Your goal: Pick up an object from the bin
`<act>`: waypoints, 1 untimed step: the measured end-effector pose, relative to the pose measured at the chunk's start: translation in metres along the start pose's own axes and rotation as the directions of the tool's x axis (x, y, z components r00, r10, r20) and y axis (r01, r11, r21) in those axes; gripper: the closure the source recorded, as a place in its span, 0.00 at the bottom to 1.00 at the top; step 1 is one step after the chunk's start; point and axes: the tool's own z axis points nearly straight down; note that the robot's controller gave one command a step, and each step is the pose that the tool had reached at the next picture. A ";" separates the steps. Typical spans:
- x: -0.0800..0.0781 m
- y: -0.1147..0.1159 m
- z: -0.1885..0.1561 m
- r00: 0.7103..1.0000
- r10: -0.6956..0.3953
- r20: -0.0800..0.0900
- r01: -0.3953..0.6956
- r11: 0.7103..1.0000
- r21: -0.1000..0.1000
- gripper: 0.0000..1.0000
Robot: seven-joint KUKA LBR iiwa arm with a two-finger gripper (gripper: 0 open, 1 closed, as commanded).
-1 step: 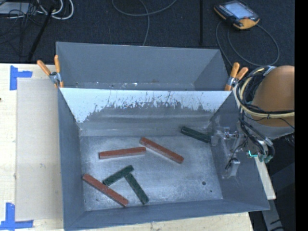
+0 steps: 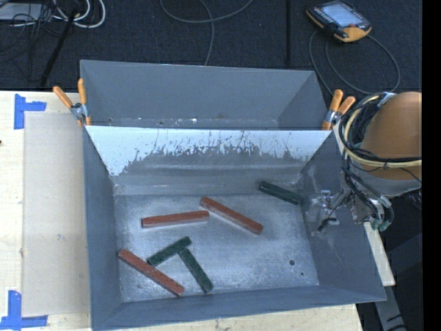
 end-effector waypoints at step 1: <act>0.000 0.000 0.000 1.000 -0.001 0.000 0.001 1.000 0.000 0.00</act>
Offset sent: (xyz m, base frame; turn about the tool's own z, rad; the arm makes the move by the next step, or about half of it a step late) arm 0.0000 0.0000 0.0000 0.0000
